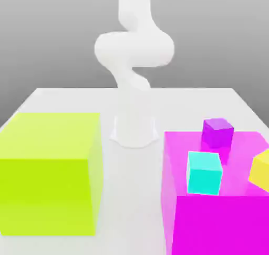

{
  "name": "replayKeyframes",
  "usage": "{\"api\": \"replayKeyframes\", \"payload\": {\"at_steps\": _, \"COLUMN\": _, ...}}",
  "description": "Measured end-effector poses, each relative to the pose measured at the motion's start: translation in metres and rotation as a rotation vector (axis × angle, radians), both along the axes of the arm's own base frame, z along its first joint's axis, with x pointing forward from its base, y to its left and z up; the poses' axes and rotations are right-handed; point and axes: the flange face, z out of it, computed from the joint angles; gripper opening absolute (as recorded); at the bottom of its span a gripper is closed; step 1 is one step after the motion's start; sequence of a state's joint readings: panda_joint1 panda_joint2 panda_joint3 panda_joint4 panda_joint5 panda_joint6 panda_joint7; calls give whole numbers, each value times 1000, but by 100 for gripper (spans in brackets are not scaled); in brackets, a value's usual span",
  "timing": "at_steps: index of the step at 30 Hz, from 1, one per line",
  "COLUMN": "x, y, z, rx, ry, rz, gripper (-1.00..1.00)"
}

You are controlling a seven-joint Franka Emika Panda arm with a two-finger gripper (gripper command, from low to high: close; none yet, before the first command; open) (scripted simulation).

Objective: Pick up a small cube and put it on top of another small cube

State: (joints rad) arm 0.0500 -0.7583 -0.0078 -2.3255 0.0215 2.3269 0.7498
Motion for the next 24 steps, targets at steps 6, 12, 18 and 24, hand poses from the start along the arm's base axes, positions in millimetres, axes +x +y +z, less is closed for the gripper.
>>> {"api": "replayKeyframes", "payload": {"at_steps": 6, "x": 33, "y": 58, "z": -69, "rx": -44, "ry": 105, "rz": 235, "gripper": 0}}
{"api": "replayKeyframes", "payload": {"at_steps": 12, "x": 42, "y": 128, "z": -140, "rx": -110, "ry": 201, "rz": 472, "gripper": 0}}
{"api": "replayKeyframes", "payload": {"at_steps": 18, "x": 26, "y": 198, "z": -214, "rx": -196, "ry": 287, "rz": 711, "gripper": 0}}
{"api": "replayKeyframes", "payload": {"at_steps": 24, "x": -12, "y": 259, "z": -286, "rx": -301, "ry": 362, "rz": 948, "gripper": 0}}
